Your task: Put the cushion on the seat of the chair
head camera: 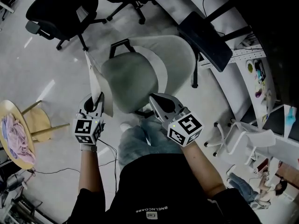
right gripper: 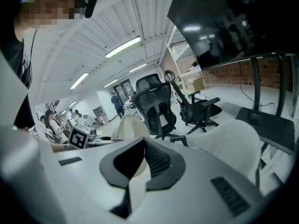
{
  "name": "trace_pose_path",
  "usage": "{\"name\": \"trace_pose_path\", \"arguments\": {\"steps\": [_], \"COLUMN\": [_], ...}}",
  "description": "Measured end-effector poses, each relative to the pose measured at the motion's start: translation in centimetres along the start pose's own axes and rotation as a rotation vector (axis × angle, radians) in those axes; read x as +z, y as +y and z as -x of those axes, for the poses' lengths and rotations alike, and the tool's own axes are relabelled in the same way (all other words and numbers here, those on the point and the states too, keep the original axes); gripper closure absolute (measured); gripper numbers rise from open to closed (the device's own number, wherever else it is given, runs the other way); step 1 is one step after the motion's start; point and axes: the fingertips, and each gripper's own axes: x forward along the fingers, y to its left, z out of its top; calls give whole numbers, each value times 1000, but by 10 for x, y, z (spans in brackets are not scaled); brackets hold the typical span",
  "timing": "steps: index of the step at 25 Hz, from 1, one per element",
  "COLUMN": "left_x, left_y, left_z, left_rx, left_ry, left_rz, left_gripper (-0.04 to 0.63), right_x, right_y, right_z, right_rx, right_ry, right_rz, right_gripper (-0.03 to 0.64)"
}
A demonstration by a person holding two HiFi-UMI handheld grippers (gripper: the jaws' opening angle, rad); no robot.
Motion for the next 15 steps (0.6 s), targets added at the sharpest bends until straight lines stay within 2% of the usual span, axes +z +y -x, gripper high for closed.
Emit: {"name": "trace_pose_path", "arguments": {"steps": [9, 15], "left_x": [-47, -67], "left_y": [2, -8], "left_z": [-42, -74], "left_rx": [-25, -72], "left_ry": [97, 143], "left_rz": [-7, -26], "left_gripper": [523, 523], "right_x": [-31, -52], "right_y": [-19, -36], "right_z": [-6, -7], "right_rx": [-15, -40], "right_ry": [45, 63], "right_rz": [-34, -73], "right_gripper": [607, 607]}}
